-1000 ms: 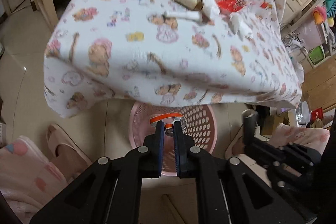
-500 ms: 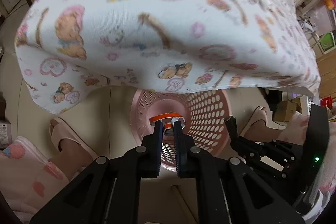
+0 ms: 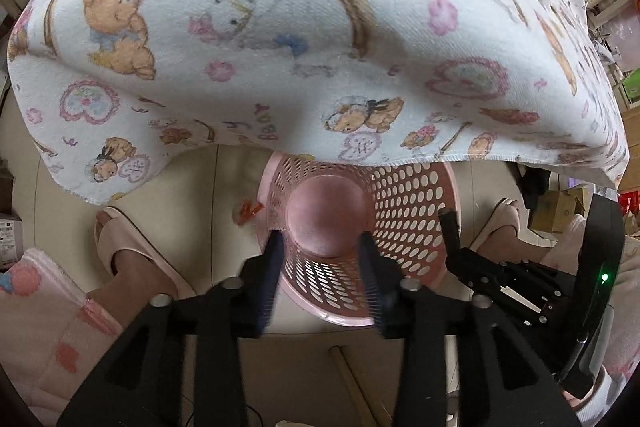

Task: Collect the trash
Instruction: 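Raise both open tools back toward the trash on the chair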

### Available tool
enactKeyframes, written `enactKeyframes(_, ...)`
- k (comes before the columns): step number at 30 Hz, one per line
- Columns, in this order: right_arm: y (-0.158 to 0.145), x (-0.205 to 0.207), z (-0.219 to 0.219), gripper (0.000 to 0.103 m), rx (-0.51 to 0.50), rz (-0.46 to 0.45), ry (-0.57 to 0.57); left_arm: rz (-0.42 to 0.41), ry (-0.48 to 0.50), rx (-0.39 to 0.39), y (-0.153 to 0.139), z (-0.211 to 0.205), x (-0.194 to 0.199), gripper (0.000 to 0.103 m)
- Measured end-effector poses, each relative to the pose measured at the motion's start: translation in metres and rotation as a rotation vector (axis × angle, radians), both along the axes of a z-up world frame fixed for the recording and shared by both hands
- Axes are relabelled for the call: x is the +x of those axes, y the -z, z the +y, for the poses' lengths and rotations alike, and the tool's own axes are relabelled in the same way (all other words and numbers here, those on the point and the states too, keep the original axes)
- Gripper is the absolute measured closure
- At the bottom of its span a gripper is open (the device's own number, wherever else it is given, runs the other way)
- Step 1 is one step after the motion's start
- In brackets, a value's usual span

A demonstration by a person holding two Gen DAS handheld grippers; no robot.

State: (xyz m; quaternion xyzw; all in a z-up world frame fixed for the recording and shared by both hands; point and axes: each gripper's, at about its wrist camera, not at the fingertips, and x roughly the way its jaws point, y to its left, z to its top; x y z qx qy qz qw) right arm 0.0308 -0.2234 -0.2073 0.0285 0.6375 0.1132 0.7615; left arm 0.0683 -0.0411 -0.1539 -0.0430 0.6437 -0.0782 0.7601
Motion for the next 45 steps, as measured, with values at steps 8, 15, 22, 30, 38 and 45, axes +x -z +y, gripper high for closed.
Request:
enactKeyframes(8, 0.004, 0.0, -0.004, 0.064, -0.036, -0.016, 0.031, 0.008, -0.045, 0.036, 0.0, 0.01, -0.002, 0.033)
enactKeyframes(15, -0.014, -0.003, -0.008, 0.035, -0.046, -0.081, 0.058, -0.113, -0.087, 0.03, -0.031, 0.025, -0.005, 0.026)
enactKeyframes(22, -0.051, -0.013, 0.0, 0.03, -0.091, -0.22, 0.034, -0.292, -0.061, 0.038, -0.075, 0.024, -0.025, 0.017)
enactKeyframes(30, -0.108, -0.034, 0.008, 0.011, -0.086, -0.457, 0.003, -0.566, -0.095, 0.148, -0.117, 0.028, -0.038, 0.006)
enactKeyframes(38, -0.148, -0.037, -0.001, 0.01, -0.068, -0.567, 0.0, -0.801, -0.212, 0.116, -0.156, 0.047, -0.055, 0.001)
enactKeyframes(45, -0.193, -0.033, 0.0, 0.01, -0.058, -0.687, -0.028, -0.832, -0.148, 0.107, -0.189, 0.045, -0.04, 0.001)
